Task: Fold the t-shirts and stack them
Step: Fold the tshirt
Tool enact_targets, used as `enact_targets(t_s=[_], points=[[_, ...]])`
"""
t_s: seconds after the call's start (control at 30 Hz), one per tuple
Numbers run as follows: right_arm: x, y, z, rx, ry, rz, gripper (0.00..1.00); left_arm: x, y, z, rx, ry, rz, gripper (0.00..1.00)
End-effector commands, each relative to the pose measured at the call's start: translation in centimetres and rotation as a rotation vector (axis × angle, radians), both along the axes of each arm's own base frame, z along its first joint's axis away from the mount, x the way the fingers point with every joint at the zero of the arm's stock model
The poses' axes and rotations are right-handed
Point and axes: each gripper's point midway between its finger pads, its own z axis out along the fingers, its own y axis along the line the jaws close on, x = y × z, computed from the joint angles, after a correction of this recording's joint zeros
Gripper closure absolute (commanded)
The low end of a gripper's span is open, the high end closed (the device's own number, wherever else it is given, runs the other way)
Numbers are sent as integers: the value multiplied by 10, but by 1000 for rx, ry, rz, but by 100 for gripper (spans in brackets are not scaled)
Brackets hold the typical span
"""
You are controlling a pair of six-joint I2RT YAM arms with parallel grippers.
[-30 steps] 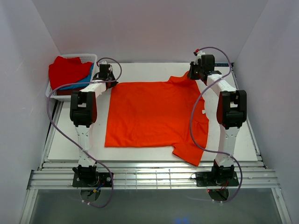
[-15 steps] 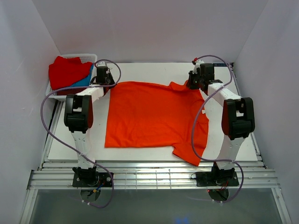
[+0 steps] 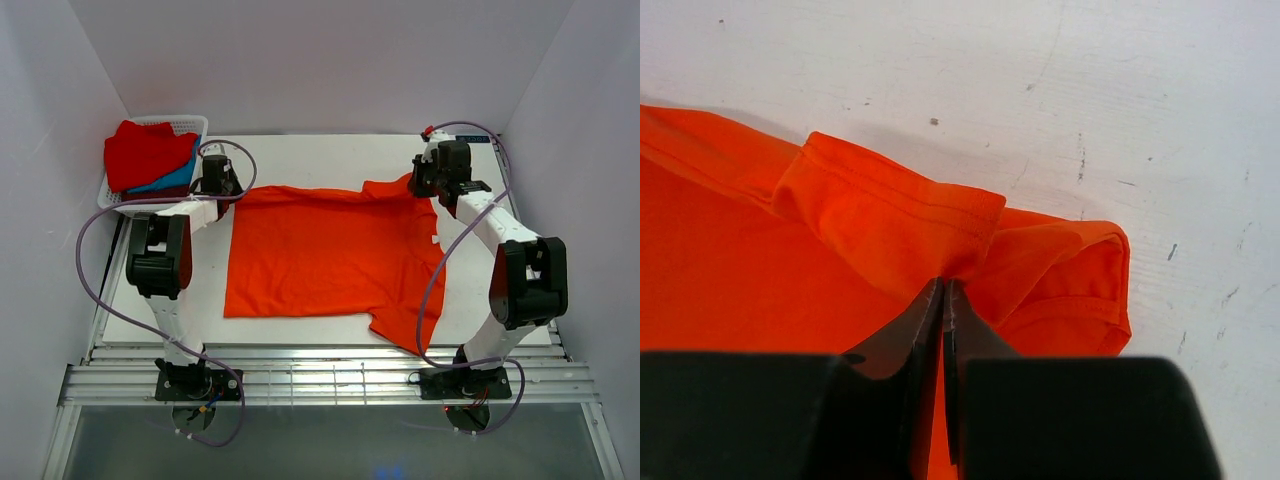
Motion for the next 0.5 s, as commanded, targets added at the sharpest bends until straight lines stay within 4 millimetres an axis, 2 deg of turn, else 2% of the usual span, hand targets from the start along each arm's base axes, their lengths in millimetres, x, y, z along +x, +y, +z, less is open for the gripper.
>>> enact_targets(t_s=[0.0,0.37,0.47], points=[[-11,-7,2,-21,10,-21,92,0,5,33,15,-75,30,100],[-45,-22,-27,-61,113,-74,92,-23,7,14,37,-2,39,100],[-50,-26,-26,-70,115,-93,92,-28,6,12,48,3,43,100]])
